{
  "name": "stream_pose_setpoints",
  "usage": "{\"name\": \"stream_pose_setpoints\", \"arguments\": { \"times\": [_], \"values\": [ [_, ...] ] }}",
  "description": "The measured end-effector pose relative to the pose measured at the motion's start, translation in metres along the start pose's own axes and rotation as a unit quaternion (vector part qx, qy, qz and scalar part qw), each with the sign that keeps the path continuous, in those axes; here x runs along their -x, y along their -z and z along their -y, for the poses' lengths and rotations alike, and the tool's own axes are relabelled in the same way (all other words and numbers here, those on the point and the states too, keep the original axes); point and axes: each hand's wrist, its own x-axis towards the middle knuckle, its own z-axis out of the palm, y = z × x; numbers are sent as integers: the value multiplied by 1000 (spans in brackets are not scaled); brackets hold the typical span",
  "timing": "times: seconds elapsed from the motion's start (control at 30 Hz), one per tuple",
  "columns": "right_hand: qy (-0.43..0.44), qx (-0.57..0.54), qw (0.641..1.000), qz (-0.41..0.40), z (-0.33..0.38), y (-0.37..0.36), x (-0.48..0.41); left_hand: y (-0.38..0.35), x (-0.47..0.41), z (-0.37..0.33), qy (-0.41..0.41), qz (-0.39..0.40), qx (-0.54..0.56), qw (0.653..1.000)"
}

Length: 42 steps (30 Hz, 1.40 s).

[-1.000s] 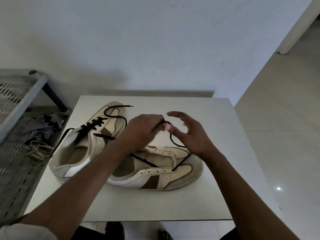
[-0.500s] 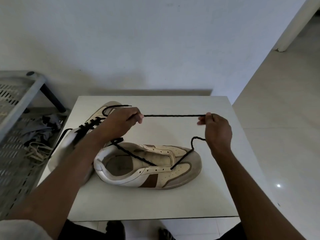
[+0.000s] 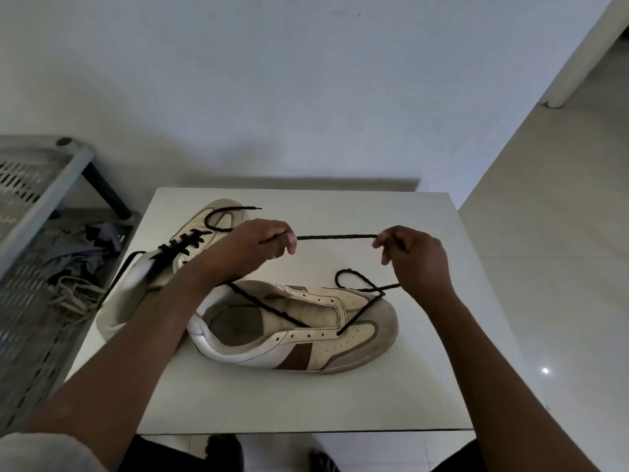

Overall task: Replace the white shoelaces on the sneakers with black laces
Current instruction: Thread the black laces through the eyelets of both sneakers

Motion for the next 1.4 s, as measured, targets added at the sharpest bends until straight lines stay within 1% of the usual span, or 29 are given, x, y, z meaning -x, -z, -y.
{"name": "stream_pose_setpoints", "arguments": {
  "times": [0.07,0.1,0.13,0.17,0.2,0.23,0.27,0.3,0.37,0.43,0.47,0.5,0.57,0.63,0.67,0.7,0.73,0.8,0.87,1.03,1.13,1.2,1.33,1.4],
  "values": [
    [-30,72,996,46,-3,-3,1,-2,0,-2,-5,-20,16,1000],
    [-23,121,990,72,-3,-7,4,-6,0,-6,-11,-17,15,1000],
    [4,171,981,89,0,-11,8,-11,0,-12,-19,-2,6,1000],
    [48,184,977,99,3,-15,12,-16,0,-19,-26,21,-7,999],
    [104,148,978,107,7,-18,15,-22,0,-25,-30,45,-16,998],
    [156,81,977,125,13,-19,18,-28,0,-30,-29,67,-18,997],
    [190,20,970,153,18,-20,22,-33,1,-34,-21,85,-13,996],
    [202,-14,964,171,21,-22,25,-36,2,-37,-11,97,-2,995],
    [181,-58,967,170,19,-26,31,-40,4,-40,20,95,32,995],
    [152,-102,975,126,17,-26,33,-41,4,-40,71,71,72,992],
    [125,-117,980,104,17,-23,33,-40,3,-39,89,50,73,992],
    [87,-124,984,89,16,-20,32,-38,3,-37,92,28,49,994],
    [24,-101,991,83,10,-16,33,-36,7,-31,56,18,-75,995],
    [-5,-41,993,113,4,-18,38,-36,14,-30,19,57,-192,980],
    [-15,-9,990,137,2,-21,42,-41,17,-29,12,80,-221,972],
    [-17,17,987,158,3,-24,45,-47,19,-28,8,87,-244,966],
    [-12,35,986,165,4,-27,47,-53,20,-28,-4,78,-271,959],
    [-1,51,986,156,6,-30,50,-65,20,-28,-45,39,-324,944],
    [-3,39,988,152,8,-31,52,-74,19,-28,-71,0,-345,936],
    [28,54,987,146,6,-34,56,-81,22,-17,-126,-71,-293,945],
    [67,69,985,142,7,-35,55,-81,22,-14,-144,-77,-260,952],
    [67,60,986,141,6,-33,55,-82,21,-14,-152,-76,-246,954],
    [53,27,991,117,4,-27,50,-83,21,-13,-161,-75,-258,950],
    [58,35,990,121,5,-28,50,-82,21,-13,-168,-76,-262,947]
  ]
}}
